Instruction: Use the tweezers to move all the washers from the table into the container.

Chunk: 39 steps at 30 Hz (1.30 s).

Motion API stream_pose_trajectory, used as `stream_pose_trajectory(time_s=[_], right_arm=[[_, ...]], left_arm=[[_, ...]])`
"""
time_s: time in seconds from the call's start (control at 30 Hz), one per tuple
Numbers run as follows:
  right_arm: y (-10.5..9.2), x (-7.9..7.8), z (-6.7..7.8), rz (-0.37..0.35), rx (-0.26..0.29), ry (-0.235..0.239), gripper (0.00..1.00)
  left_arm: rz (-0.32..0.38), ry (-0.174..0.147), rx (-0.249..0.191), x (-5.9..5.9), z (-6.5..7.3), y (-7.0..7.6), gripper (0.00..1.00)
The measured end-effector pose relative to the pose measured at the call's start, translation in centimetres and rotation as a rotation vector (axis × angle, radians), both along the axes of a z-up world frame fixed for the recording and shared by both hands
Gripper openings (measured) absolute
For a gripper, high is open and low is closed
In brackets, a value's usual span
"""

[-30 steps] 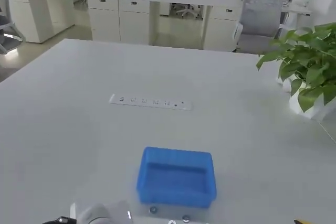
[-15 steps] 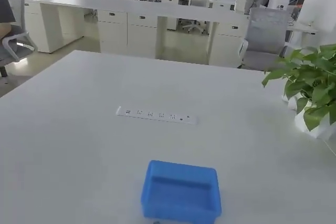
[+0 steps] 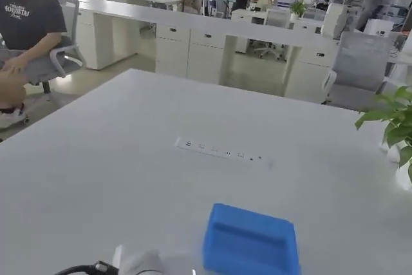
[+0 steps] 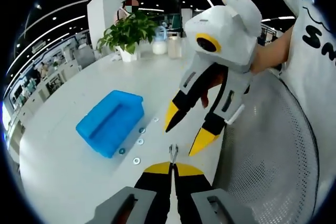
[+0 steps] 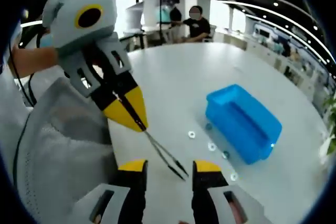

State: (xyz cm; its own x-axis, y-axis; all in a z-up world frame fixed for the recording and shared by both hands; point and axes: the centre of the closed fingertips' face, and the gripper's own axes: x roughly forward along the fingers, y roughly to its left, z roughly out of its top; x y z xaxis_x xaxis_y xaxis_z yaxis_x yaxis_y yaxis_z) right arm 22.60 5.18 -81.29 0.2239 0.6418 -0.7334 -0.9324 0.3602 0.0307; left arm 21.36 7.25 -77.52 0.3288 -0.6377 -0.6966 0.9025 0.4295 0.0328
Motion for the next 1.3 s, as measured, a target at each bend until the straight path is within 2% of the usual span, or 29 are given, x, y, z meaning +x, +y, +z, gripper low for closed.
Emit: stream_pose_trajectory(time_s=[0.07, 0.17, 0.23, 0.37, 0.6, 0.73, 0.8, 0.87, 0.9, 0.93, 0.97, 1.0, 1.03, 1.1, 1.13, 1.2, 1.23, 1.3], right_arm=[[1.1, -0.3, -0.5, 0.043, -0.001, 0.016, 0.25], [1.7, -0.2, -1.1, 0.059, -0.021, 0.012, 0.18], [2.1, -0.2, -1.1, 0.068, -0.023, 0.005, 0.15], [2.7, 0.2, -0.4, 0.087, -0.011, -0.022, 0.09], [3.5, 0.3, 0.7, 0.098, 0.008, -0.045, 0.07], [3.7, 0.3, 0.2, 0.114, -0.003, -0.041, 0.05], [3.7, 0.5, 0.3, 0.114, 0.004, -0.059, 0.05], [3.8, 0.8, 0.3, 0.103, 0.011, -0.047, 0.05], [3.8, 0.9, 0.3, 0.096, 0.013, -0.052, 0.04], [3.7, 1.1, 0.3, 0.095, 0.016, -0.054, 0.04], [3.5, 1.2, 0.3, 0.097, 0.016, -0.053, 0.04], [3.4, 1.4, 0.4, 0.067, 0.033, -0.031, 0.04], [3.4, 1.4, 0.4, 0.056, 0.043, -0.012, 0.04], [3.2, 1.7, 0.4, 0.052, 0.044, -0.013, 0.04], [3.1, 1.8, 0.5, 0.050, 0.045, -0.016, 0.04], [3.0, 2.0, 0.7, 0.048, 0.047, -0.023, 0.04], [2.9, 2.3, 0.9, 0.039, 0.051, -0.022, 0.04], [2.8, 2.7, 1.4, 0.020, 0.066, -0.018, 0.04]], left_arm=[[-0.007, -0.020, 0.002, 0.2, 0.4, 0.0, 0.00], [-0.010, -0.037, -0.003, 0.4, 1.0, 0.1, 0.00], [-0.017, -0.037, -0.009, 0.4, 1.2, 0.0, 0.00], [-0.052, -0.061, 0.010, 0.5, 1.4, -0.1, 0.00], [-0.090, -0.095, 0.060, 1.0, 2.2, -0.2, 0.00], [-0.088, -0.097, 0.058, 1.0, 1.7, -0.3, 0.00], [-0.023, -0.134, 0.051, 1.7, 2.0, 0.0, 0.00], [0.013, -0.117, 0.042, 1.5, 1.7, 0.1, 0.03], [0.042, -0.093, 0.034, 1.2, 1.4, 0.1, 0.11], [0.107, -0.037, 0.021, 0.7, 0.9, 0.3, 0.18], [0.129, -0.054, 0.010, 0.9, 1.0, 0.5, 0.21], [0.152, -0.070, -0.004, 1.0, 1.2, 0.7, 0.23], [0.210, -0.059, -0.044, 0.8, 1.3, 1.1, 0.28], [0.318, -0.023, -0.115, 0.6, 1.6, 1.9, 0.45], [0.346, -0.016, -0.132, 0.4, 1.7, 2.3, 0.50], [0.429, -0.049, -0.161, 0.5, 2.1, 3.7, 0.59], [0.456, -0.046, -0.162, 0.2, 2.1, 4.2, 0.62], [0.551, -0.050, -0.153, 0.0, 2.0, 5.8, 0.74]])
